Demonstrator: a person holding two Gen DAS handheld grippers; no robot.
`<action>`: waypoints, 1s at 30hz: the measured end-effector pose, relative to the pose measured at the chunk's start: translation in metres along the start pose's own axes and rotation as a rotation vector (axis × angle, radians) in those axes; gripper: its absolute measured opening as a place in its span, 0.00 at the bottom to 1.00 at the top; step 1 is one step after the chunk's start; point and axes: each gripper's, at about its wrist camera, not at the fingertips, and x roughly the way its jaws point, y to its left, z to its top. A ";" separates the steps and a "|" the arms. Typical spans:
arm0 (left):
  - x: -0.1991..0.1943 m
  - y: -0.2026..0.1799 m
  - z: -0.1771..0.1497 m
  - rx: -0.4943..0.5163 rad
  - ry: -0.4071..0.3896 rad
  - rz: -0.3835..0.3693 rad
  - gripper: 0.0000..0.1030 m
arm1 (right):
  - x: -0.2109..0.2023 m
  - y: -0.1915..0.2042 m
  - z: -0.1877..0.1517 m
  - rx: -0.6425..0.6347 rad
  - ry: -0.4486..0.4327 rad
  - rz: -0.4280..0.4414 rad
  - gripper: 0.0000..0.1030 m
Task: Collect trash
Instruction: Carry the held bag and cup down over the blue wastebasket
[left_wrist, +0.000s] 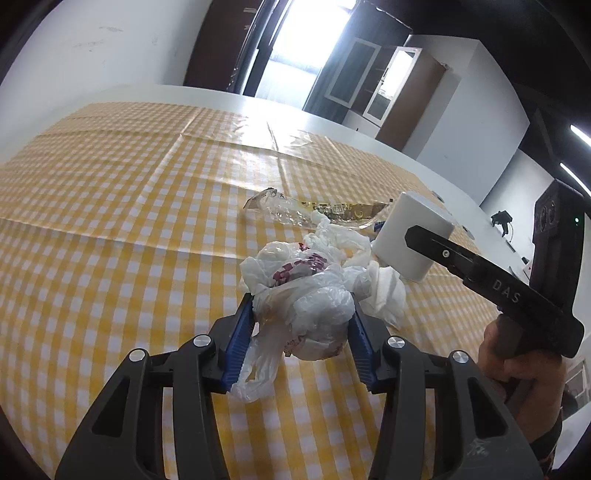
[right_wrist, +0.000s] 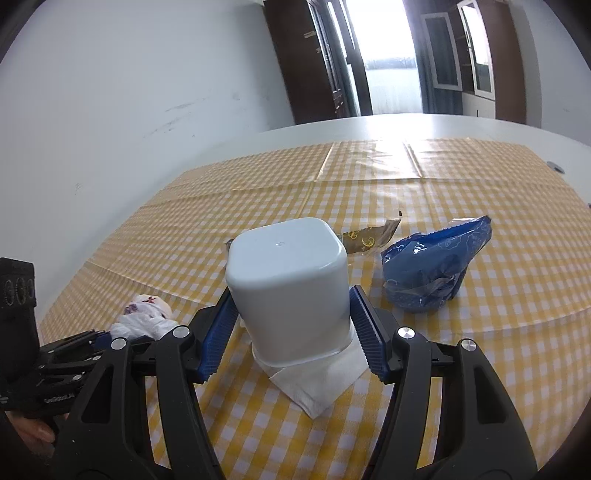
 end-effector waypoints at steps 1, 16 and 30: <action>-0.007 0.000 -0.002 0.000 -0.009 0.006 0.46 | -0.008 0.006 -0.001 -0.008 -0.004 -0.010 0.56; -0.100 -0.025 -0.064 0.033 -0.094 0.000 0.45 | -0.105 0.068 -0.068 -0.092 -0.056 -0.030 0.56; -0.147 -0.051 -0.125 0.109 -0.096 -0.025 0.45 | -0.145 0.070 -0.126 -0.107 -0.061 -0.024 0.56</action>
